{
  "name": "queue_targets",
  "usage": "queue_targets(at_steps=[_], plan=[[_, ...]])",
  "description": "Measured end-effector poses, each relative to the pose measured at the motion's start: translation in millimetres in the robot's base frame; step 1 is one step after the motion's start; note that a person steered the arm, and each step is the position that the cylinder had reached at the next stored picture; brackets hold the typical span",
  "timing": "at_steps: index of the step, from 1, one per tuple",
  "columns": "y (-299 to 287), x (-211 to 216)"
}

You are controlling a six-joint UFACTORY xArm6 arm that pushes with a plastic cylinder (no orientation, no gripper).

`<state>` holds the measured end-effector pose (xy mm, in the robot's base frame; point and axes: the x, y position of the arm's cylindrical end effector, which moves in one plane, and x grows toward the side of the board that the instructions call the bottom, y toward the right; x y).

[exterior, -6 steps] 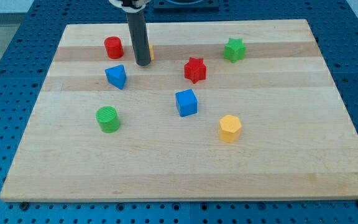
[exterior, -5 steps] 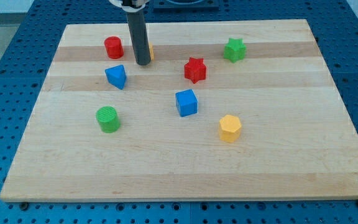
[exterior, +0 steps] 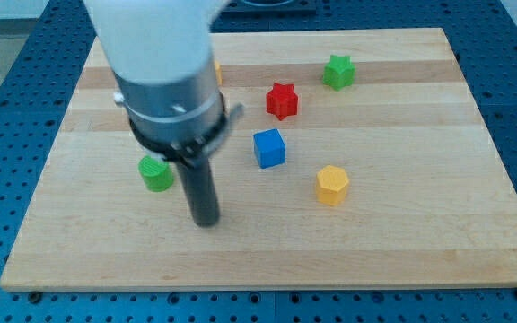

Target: Place the hexagon below the green star

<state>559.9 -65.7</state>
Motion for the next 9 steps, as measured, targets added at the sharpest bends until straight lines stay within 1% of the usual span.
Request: queue_targets(at_steps=[1, 2, 4, 7, 8, 9], plan=[[5.8, -0.5], [36.1, -24.2], [62.3, -27.2], [120.7, -29.9], [127.1, -42.6], [143.3, -46.2]])
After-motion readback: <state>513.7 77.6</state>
